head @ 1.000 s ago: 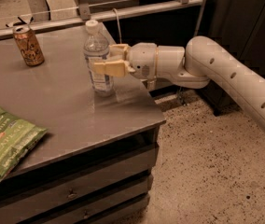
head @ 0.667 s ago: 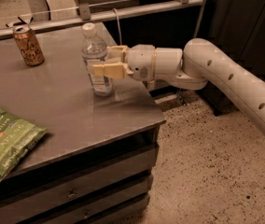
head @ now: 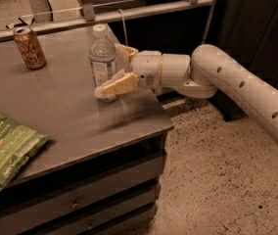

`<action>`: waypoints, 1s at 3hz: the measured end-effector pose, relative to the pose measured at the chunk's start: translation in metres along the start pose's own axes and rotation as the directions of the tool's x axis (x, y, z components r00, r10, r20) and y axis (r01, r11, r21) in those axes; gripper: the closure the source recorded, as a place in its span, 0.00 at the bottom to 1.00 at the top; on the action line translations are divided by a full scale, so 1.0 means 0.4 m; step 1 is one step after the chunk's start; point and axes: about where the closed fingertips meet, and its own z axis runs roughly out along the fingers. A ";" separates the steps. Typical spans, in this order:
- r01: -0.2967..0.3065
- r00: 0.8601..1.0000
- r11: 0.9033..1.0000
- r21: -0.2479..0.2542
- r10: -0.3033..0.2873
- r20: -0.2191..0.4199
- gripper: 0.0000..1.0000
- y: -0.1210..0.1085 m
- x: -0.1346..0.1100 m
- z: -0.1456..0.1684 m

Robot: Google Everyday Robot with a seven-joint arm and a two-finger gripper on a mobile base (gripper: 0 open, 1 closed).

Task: Place blue plastic bottle upright

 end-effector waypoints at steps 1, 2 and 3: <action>0.034 0.998 0.999 0.017 -0.033 -0.060 0.00 0.013 -0.011 -0.065; 0.101 0.988 0.992 0.078 -0.091 -0.128 0.00 0.043 -0.047 -0.168; 0.106 0.987 0.990 0.097 -0.093 -0.131 0.00 0.043 -0.056 -0.192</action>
Offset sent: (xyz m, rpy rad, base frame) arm -0.0528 -0.1569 0.0435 -0.2413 -0.1570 -0.2483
